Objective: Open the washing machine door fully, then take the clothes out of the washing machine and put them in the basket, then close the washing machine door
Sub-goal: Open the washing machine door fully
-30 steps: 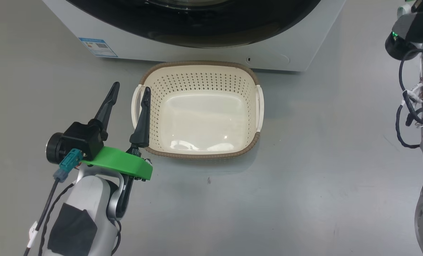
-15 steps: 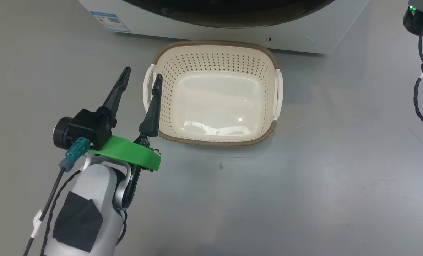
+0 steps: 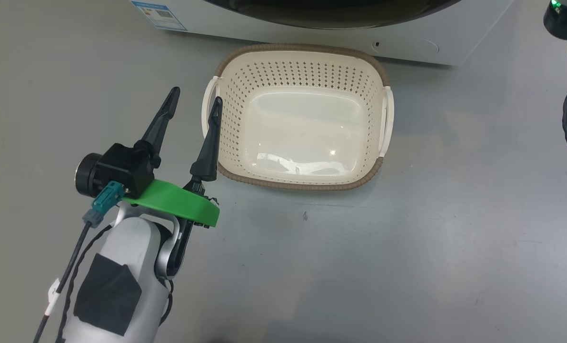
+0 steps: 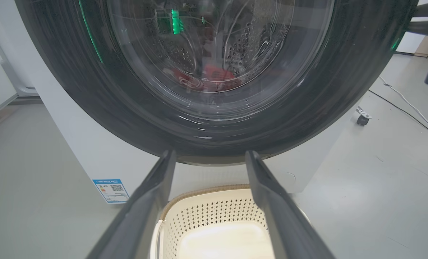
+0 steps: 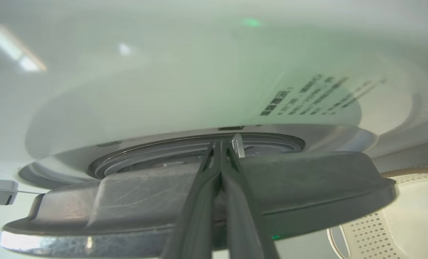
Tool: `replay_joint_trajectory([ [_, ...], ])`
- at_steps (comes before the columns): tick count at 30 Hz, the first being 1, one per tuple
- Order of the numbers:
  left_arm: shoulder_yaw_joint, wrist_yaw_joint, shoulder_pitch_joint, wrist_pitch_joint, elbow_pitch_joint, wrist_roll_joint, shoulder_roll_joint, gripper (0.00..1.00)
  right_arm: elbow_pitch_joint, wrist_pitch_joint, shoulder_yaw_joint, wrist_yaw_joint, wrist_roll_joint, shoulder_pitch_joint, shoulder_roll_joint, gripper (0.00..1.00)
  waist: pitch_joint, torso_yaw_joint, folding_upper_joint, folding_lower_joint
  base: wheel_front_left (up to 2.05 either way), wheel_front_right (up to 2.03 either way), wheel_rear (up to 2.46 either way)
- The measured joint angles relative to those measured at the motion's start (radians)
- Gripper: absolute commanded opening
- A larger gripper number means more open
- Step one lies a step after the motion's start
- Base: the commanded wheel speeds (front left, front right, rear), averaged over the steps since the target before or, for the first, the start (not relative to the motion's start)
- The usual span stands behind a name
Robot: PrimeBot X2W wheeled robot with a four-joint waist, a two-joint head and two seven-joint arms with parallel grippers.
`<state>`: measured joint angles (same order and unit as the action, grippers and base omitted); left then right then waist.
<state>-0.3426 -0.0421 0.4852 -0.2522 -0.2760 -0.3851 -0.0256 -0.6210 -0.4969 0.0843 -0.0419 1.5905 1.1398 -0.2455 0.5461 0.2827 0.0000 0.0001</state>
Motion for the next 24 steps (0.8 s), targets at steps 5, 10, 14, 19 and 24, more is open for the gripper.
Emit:
replay_joint_trajectory([
  [5,-0.009,0.0,0.005,0.0,-0.002,-0.002,0.0,1.0,-0.016,-0.023,-0.002,0.018,0.009,0.002,-0.005,0.0,0.0,0.004,0.0,0.0,0.0,0.0,0.0],
  [10,-0.012,0.0,0.007,0.0,-0.002,-0.012,0.001,1.0,-0.03,-0.053,-0.002,0.032,0.021,0.002,-0.008,0.0,-0.003,0.005,0.0,-0.0001,0.0,0.0,0.0],
  [14,-0.017,0.001,0.007,0.0,-0.005,-0.015,0.001,1.0,-0.04,-0.094,0.001,0.043,0.038,0.001,-0.015,0.0,-0.008,0.004,0.0,-0.0001,0.0,0.0,0.0],
  [19,-0.021,0.002,0.007,0.0,-0.007,-0.015,0.001,1.0,-0.055,-0.137,0.008,0.062,0.057,-0.001,-0.018,0.0,-0.016,0.001,0.0,-0.0001,0.0,0.0,0.0],
  [24,-0.021,0.003,0.007,0.0,-0.011,-0.015,0.001,1.0,-0.069,-0.182,0.014,0.084,0.075,-0.022,-0.013,0.0,-0.031,-0.004,0.0,-0.0001,0.0,0.0,0.0],
])
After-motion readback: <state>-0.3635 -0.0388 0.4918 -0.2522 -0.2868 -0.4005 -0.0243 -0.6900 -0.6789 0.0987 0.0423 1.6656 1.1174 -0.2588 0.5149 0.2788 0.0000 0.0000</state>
